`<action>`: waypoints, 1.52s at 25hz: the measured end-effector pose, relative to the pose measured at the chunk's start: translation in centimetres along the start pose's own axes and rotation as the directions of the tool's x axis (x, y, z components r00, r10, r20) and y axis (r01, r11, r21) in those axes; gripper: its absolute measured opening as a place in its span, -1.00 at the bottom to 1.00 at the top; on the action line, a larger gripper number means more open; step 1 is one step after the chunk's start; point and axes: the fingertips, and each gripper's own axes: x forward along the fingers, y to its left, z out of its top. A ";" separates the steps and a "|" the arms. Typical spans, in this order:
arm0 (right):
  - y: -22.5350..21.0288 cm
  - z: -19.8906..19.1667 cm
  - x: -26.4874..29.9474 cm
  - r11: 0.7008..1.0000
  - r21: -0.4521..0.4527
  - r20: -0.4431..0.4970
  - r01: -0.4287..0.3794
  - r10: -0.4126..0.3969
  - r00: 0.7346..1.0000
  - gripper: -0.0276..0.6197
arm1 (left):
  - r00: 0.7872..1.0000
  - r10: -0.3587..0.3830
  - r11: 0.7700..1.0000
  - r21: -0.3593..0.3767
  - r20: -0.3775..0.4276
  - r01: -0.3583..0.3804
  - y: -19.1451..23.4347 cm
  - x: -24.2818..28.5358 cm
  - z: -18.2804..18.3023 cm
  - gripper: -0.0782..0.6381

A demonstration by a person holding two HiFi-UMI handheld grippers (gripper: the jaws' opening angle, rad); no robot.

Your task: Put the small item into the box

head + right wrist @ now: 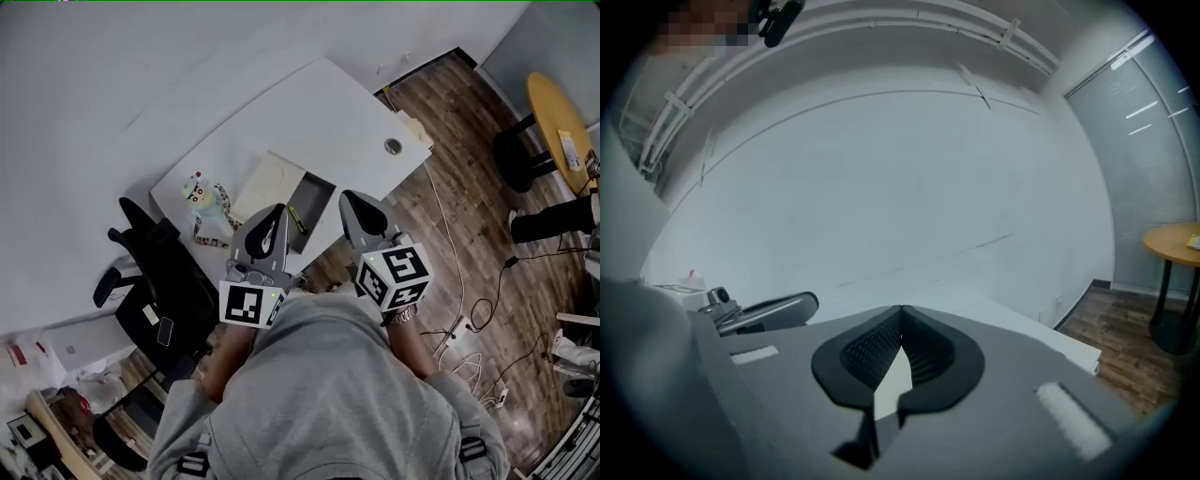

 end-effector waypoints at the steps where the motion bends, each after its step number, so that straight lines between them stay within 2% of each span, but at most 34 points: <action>1: 0.4 0.5 -0.1 1.000 -0.005 0.012 -0.007 0.007 1.000 -0.87 | 1.000 -0.003 1.000 0.002 0.002 0.003 0.0 0.1 0.1 -0.77; 8: 2.4 2.9 -0.2 0.999 -0.034 0.093 -0.038 0.041 0.995 -0.87 | 0.999 -0.011 1.000 0.018 0.051 0.010 0.6 0.4 2.2 -0.77; 15: 4.0 4.5 0.3 0.993 -0.089 0.158 -0.073 0.087 0.984 -0.87 | 0.997 0.015 0.999 0.034 0.082 -0.018 2.2 0.3 3.7 -0.77; 24: 4.7 4.6 1.5 0.988 -0.106 0.155 -0.108 0.124 0.980 -0.87 | 0.996 0.038 0.998 0.036 0.084 -0.041 3.6 0.1 3.8 -0.77; 38: 5.9 4.7 0.8 0.980 -0.138 0.160 -0.144 0.166 0.973 -0.87 | 0.996 0.054 0.998 0.022 0.071 -0.056 3.4 -1.2 3.1 -0.77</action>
